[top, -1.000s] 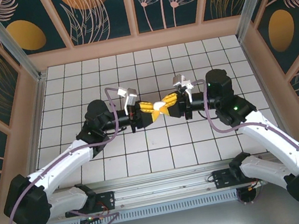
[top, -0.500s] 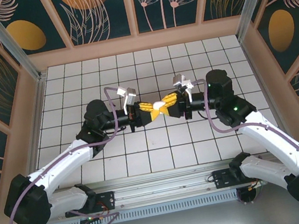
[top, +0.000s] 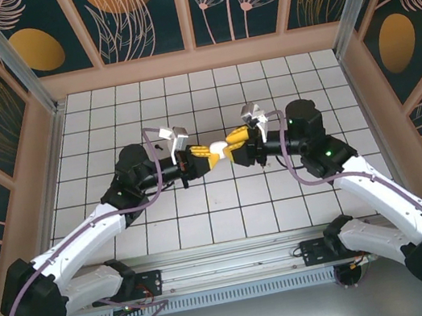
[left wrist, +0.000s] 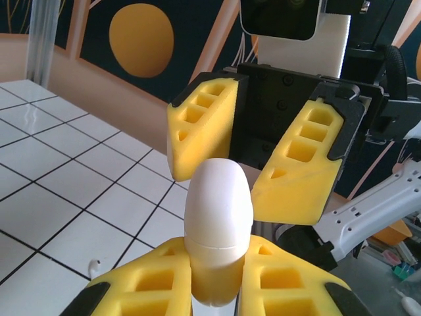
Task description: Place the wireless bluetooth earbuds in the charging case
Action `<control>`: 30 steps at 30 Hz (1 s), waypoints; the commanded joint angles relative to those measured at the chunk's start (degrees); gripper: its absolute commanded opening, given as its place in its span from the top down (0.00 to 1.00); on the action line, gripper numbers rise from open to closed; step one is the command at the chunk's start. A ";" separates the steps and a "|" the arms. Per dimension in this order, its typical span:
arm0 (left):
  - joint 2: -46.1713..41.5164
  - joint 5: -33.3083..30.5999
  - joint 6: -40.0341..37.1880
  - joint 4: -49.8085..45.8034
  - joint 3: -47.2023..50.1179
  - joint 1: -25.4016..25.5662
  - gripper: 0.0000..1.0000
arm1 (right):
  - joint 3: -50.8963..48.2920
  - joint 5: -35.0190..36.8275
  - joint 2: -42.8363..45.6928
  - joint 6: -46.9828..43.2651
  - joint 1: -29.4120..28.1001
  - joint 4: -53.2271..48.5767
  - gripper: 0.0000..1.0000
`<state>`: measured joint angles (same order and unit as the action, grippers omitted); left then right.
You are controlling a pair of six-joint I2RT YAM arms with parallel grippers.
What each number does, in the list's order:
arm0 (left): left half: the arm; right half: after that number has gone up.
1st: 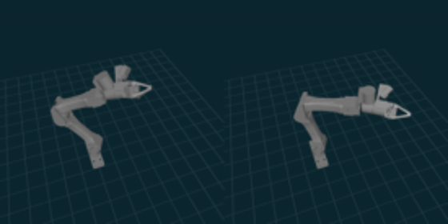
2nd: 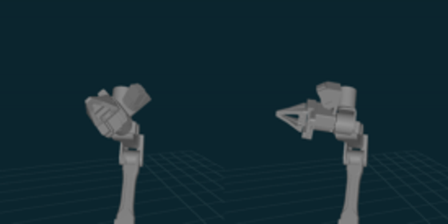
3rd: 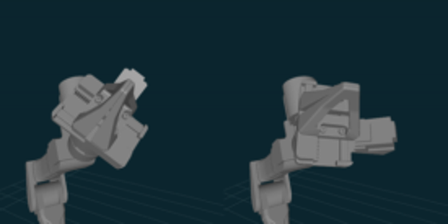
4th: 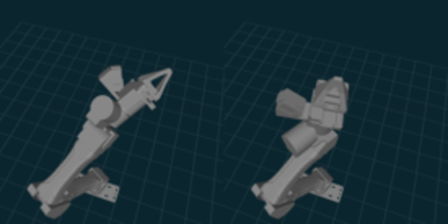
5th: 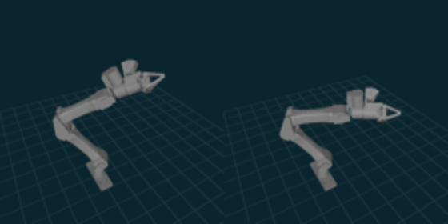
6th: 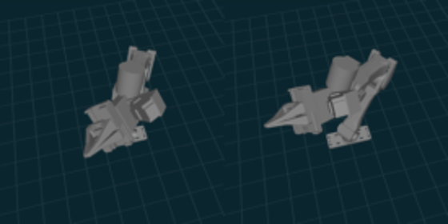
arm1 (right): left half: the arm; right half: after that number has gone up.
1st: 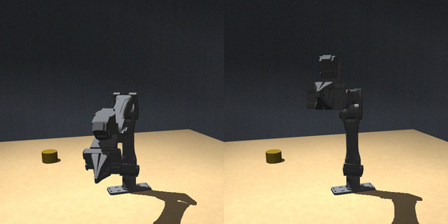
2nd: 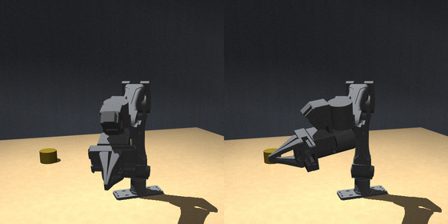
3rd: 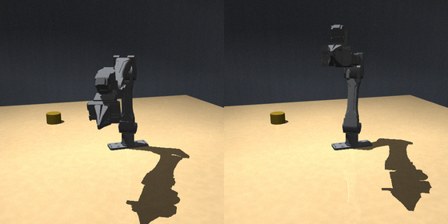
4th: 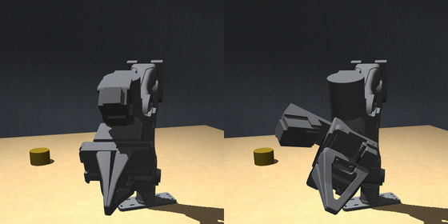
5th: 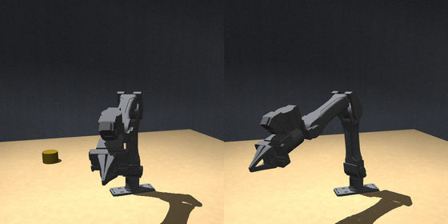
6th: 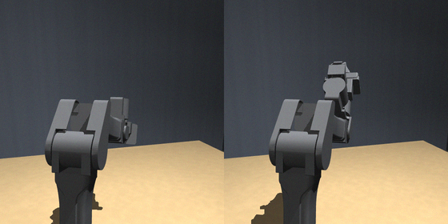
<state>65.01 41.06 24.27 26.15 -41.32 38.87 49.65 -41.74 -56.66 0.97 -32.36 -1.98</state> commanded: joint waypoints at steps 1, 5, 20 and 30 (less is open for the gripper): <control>-2.07 2.12 -2.97 -1.01 0.56 0.19 1.00 | -0.88 2.66 -0.20 2.60 -0.16 1.71 0.58; -3.17 1.09 -3.69 -1.64 0.97 0.19 1.00 | -0.96 4.40 -0.37 3.50 -0.15 1.70 0.59; -3.38 1.43 -4.23 -2.77 1.59 0.16 1.00 | -2.78 8.73 -2.72 10.04 -0.16 6.41 0.58; -4.43 0.28 -4.49 -3.59 2.27 0.19 1.00 | -2.67 9.92 -3.86 11.62 -0.16 6.76 0.58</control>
<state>62.61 39.29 21.19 21.32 -39.48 38.57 47.68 -34.44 -59.86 11.38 -32.69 3.27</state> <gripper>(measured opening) 0.134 0.417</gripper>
